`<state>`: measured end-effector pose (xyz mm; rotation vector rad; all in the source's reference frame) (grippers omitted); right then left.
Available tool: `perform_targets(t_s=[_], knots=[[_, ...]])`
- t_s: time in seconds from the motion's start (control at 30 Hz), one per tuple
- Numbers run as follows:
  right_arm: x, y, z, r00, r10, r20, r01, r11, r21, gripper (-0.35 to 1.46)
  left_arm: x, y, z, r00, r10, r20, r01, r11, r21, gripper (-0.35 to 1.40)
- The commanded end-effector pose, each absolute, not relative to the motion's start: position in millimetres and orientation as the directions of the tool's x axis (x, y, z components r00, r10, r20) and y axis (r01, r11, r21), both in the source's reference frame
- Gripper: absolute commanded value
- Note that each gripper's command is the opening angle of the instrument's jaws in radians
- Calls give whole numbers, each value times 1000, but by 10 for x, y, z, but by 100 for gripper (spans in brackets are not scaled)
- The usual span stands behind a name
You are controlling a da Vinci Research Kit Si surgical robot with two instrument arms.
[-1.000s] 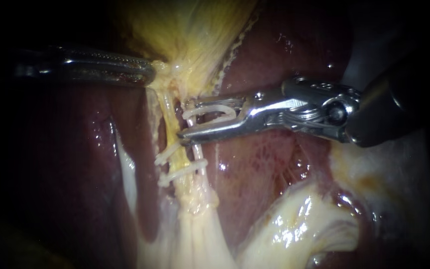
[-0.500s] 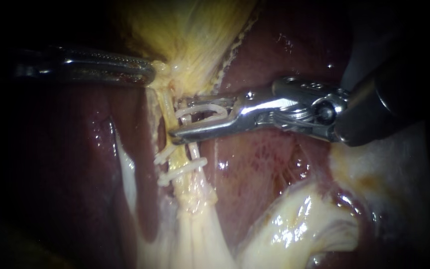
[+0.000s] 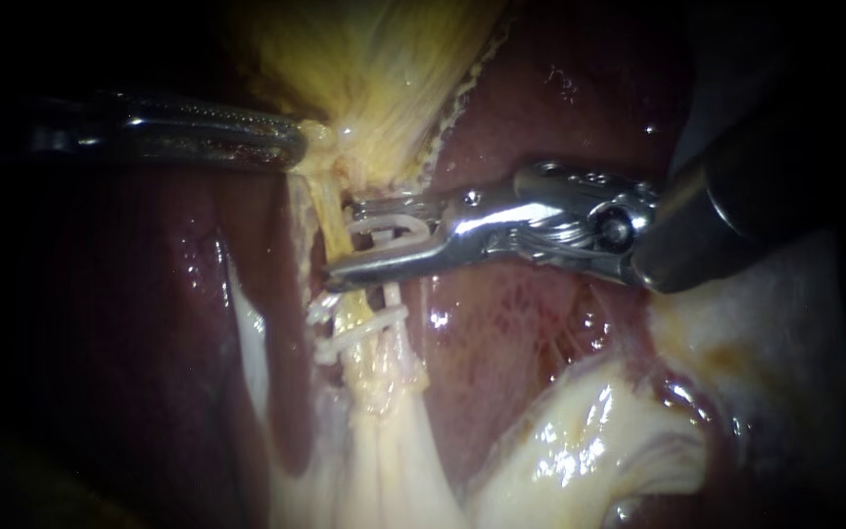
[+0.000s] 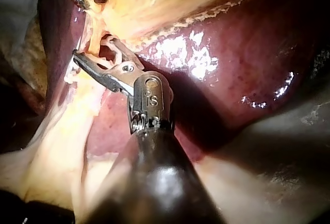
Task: Clipping third clip left tube
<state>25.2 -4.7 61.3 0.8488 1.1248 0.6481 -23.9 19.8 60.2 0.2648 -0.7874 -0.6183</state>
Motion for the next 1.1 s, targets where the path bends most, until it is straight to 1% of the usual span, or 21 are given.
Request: perform_targets(t_s=[0.03, 0.13, 0.3, 0.5, 0.6, 0.83, 1.1], knots=[[255, -48, 613, 319, 806, -499, -25, 534, 845, 50, -240, 198, 602, 542, -609, 579, 419, 793, 442, -35], [261, -48, 612, 312, 808, -500, -14, 530, 848, 50, -240, 198, 602, 542, -609, 579, 419, 793, 442, -35], [268, -50, 607, 274, 836, -476, 19, 490, 872, 50, -240, 197, 602, 542, -609, 579, 419, 793, 442, -35], [273, -45, 595, 203, 870, -450, 93, 440, 893, 49, -240, 197, 602, 542, -609, 580, 417, 793, 444, -35], [273, -40, 585, 179, 879, -442, 131, 424, 896, 48, -240, 197, 603, 542, -609, 580, 417, 793, 444, -35], [273, -35, 569, 158, 889, -429, 164, 405, 899, 46, -240, 197, 603, 542, -609, 580, 417, 793, 444, -35], [273, -33, 560, 169, 891, -421, 190, 390, 901, 39, -240, 197, 603, 542, -609, 580, 417, 793, 444, -35]])
